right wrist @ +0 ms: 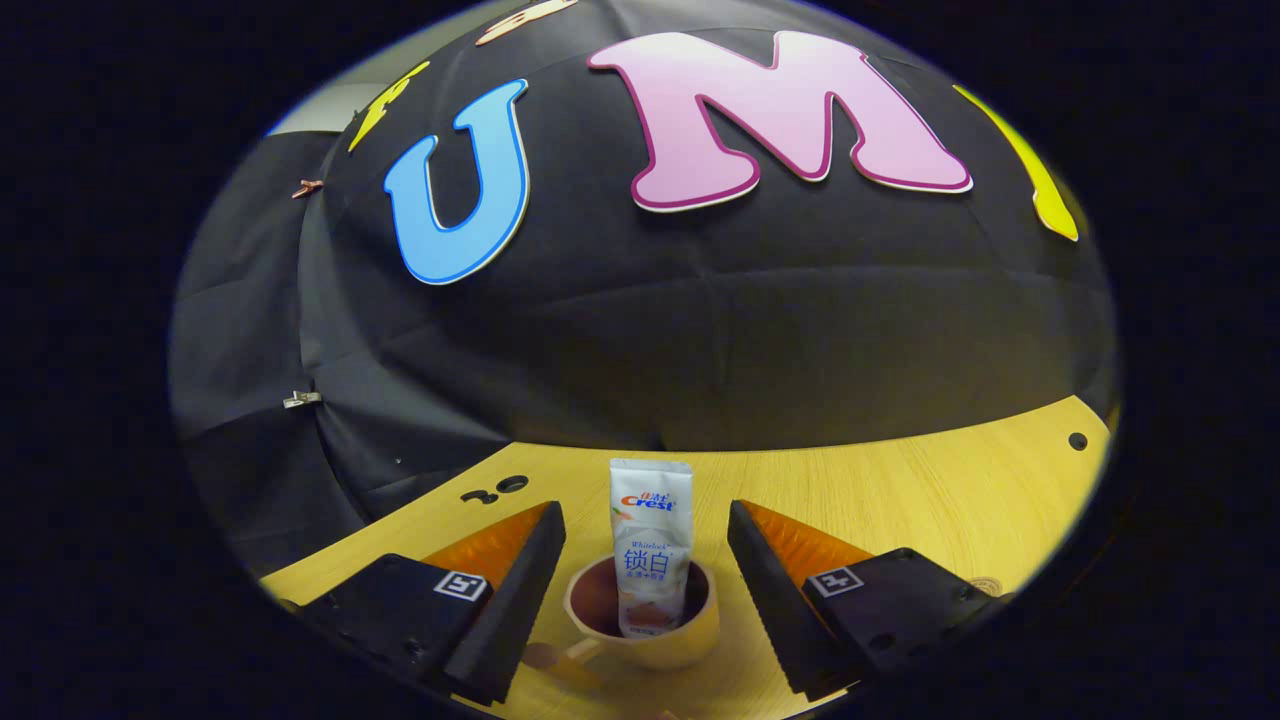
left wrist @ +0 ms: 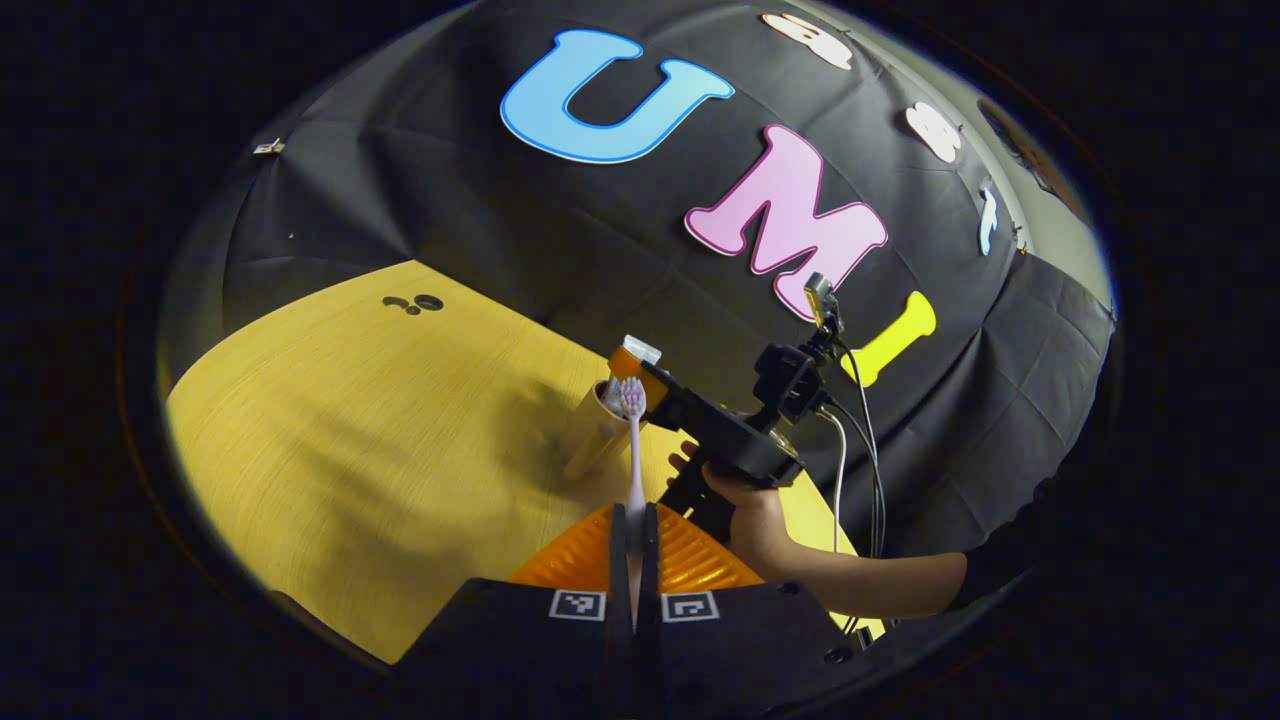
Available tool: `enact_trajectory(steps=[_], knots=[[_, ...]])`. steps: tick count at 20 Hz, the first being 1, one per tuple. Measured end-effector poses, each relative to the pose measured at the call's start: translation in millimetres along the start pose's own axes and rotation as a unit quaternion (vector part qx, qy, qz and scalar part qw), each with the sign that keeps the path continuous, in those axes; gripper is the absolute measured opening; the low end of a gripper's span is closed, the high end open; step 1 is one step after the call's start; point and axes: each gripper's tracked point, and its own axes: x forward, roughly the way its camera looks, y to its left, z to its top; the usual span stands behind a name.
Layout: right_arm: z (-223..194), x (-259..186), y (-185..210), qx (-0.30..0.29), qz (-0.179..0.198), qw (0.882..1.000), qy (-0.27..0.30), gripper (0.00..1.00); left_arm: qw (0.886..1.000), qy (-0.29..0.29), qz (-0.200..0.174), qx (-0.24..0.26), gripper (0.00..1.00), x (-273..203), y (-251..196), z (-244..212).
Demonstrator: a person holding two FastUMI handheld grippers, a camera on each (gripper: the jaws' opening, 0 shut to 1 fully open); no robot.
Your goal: Put the toothbrush and toothpaste on the desktop into the cup, then pick up the cup and place it on the coaster on the desktop.
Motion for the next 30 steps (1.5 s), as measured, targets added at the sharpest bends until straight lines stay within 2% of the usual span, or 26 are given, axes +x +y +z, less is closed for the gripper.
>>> enact_trajectory(steps=[1,2,6,12,17,19,21,30], knots=[[2.6,-7.0,-4.6,0.003,-0.004,1.0,-0.001,0.98,1.0,-0.009,-0.002,0.002,0.01,3.1,-2.4,6.7],[6.5,-14.1,-11.4,0.005,-0.01,1.0,-0.001,0.98,1.0,-0.018,-0.004,0.004,0.06,7.2,-5.7,13.1],[17.1,-43.0,-48.2,0.011,-0.041,0.999,0.003,0.98,0.999,-0.047,-0.012,0.022,0.06,28.9,-16.7,42.9],[20.1,-81.7,-116.5,0.037,-0.111,0.993,0.026,0.98,0.993,-0.102,-0.032,0.046,0.06,78.2,-35.5,93.0],[21.1,-118.4,-165.9,0.013,-0.143,0.989,0.041,0.98,0.988,-0.13,-0.013,0.087,0.06,134.6,-31.5,122.2],[19.2,-132.8,-185.3,0.013,-0.158,0.986,0.04,0.98,0.985,-0.138,-0.011,0.101,0.06,157.2,-28.8,126.5],[13.2,-146.5,-205.7,0.018,-0.175,0.984,0.043,0.98,0.983,-0.134,0.007,0.127,0.06,181.4,-16.1,122.3],[-13.7,-181.3,-254.4,0.022,-0.211,0.975,0.063,0.98,0.978,-0.166,0.027,0.127,0.06,227.7,3.9,112.8]])
